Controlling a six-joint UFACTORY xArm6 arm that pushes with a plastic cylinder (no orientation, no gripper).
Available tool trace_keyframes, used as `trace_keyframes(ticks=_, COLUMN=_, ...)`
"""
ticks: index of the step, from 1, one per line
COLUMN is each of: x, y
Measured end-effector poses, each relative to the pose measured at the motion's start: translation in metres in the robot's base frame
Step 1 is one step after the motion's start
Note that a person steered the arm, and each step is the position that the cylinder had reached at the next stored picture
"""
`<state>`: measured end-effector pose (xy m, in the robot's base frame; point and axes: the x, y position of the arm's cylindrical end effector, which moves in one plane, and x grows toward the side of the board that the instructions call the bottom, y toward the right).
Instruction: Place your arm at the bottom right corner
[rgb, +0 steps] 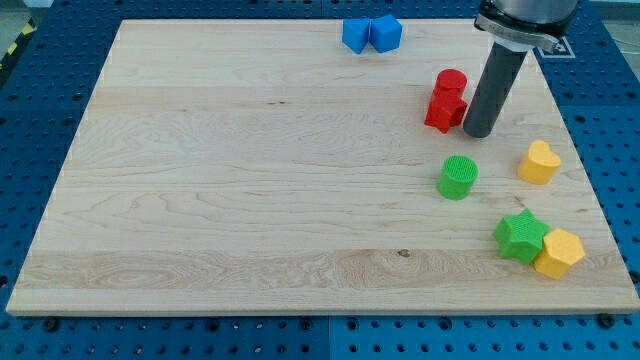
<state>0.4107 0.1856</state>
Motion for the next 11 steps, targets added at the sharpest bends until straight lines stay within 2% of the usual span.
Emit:
trace_keyframes(ticks=3, x=0.008, y=0.104)
trace_keyframes(ticks=5, x=0.057, y=0.157)
trace_keyframes(ticks=6, x=0.094, y=0.160)
trace_keyframes(ticks=8, x=0.205, y=0.158)
trace_keyframes(ticks=11, x=0.206, y=0.095)
